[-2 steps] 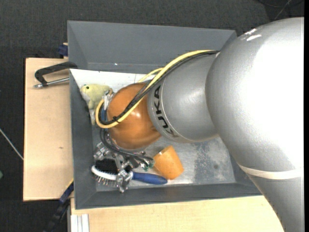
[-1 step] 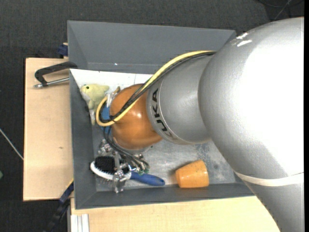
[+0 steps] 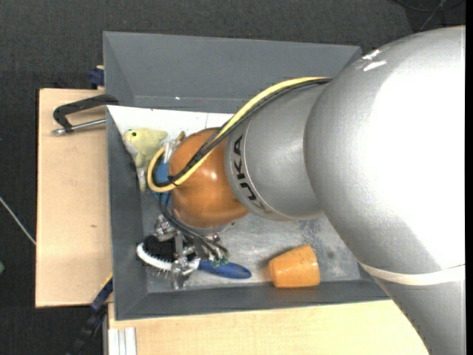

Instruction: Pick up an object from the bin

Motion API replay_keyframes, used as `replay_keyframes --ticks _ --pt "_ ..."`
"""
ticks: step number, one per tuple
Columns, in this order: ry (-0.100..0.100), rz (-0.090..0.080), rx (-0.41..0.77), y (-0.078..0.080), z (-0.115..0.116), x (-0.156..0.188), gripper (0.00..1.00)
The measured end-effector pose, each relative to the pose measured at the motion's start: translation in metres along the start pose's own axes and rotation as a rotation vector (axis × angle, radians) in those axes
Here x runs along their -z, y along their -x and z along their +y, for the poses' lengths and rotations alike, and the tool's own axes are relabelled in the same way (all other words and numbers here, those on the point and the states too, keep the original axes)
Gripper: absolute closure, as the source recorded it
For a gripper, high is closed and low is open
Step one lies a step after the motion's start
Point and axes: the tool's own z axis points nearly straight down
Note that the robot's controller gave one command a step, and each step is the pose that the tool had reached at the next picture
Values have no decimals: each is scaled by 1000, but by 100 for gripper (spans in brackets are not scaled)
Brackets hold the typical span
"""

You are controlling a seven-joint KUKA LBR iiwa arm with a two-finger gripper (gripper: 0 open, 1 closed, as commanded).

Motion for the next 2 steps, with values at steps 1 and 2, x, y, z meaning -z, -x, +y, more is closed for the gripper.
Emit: replay_keyframes --ticks 1,2 --pt "2 -7 1 3 1 92 100" --pt "2 -1 1 5 2 111 100"
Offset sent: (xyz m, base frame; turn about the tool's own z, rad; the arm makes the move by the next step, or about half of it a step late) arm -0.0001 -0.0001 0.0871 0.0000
